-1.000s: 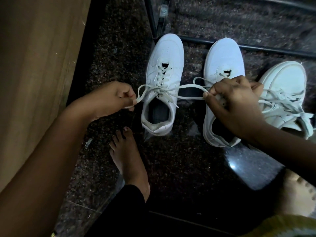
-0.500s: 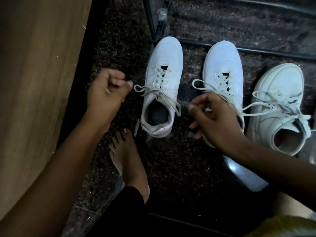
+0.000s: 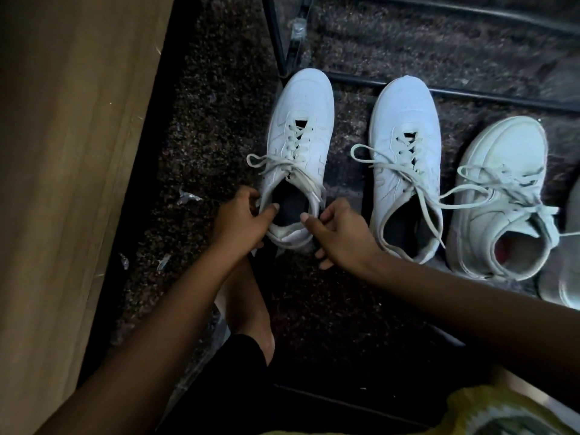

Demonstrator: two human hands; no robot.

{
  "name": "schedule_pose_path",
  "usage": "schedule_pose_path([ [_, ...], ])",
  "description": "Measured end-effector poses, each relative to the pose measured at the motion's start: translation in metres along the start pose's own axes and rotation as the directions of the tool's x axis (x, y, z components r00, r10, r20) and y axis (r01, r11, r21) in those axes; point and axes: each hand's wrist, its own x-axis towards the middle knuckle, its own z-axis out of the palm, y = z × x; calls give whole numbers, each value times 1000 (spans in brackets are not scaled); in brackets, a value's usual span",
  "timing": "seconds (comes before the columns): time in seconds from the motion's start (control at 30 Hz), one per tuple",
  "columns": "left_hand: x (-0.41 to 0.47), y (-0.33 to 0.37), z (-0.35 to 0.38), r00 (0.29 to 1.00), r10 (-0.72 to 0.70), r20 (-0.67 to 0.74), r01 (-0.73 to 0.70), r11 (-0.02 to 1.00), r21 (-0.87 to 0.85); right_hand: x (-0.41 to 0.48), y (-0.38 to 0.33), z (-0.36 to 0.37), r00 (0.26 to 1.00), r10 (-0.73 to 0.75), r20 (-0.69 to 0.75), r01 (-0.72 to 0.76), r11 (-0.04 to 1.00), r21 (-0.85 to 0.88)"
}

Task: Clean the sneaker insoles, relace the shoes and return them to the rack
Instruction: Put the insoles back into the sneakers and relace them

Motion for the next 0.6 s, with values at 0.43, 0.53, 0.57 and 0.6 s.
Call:
schedule_pose_path([
  [0.43,-19,-13,9,550,834,-43,-651,460,603,-5,7,-25,959,-264,103,280,942,-183],
  [0.53,-19,-14,5,488,871,62,-724,364,587,-28,11,-58,867,-487,108,461,700,-545],
  [0.57,-19,-15,4,476,871,119,-742,326,586,-37,14,-68,843,-529,100,465,620,-632],
  [0.6,-19,-15,4,471,865,172,-748,287,599,-45,19,-76,824,-559,89,447,546,-708],
])
